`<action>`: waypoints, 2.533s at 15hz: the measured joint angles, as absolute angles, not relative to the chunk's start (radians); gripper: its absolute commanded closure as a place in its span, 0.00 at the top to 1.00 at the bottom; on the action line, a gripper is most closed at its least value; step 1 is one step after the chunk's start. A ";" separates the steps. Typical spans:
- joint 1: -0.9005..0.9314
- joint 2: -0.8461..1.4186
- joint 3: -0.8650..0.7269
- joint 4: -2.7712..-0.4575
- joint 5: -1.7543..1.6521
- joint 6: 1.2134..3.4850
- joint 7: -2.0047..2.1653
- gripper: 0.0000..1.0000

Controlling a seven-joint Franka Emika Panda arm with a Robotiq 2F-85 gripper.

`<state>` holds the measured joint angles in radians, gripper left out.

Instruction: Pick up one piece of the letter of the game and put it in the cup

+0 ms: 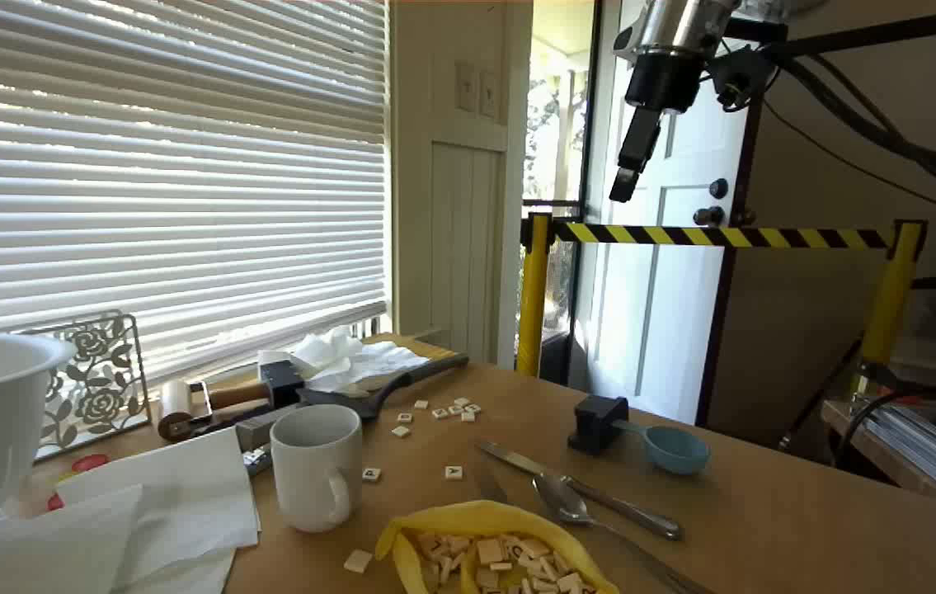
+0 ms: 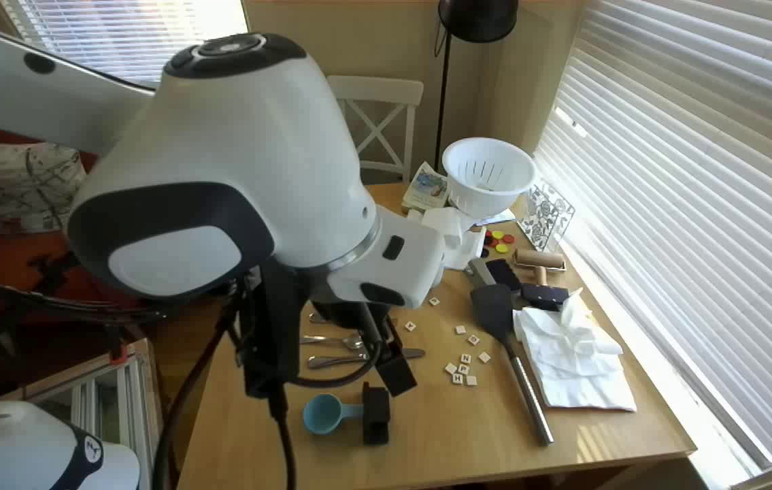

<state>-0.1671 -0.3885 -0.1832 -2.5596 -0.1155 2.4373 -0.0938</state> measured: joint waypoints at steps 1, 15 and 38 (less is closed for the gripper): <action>-0.167 -0.389 -0.183 -2.560 -0.115 2.437 -0.094 1.00; -0.167 -0.389 -0.183 -2.560 -0.115 2.437 -0.094 1.00; -0.074 -0.070 -0.026 -2.320 -0.145 2.412 -0.069 1.00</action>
<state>-0.0743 -0.0700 -0.0256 -2.3203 -0.1451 2.4121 -0.0693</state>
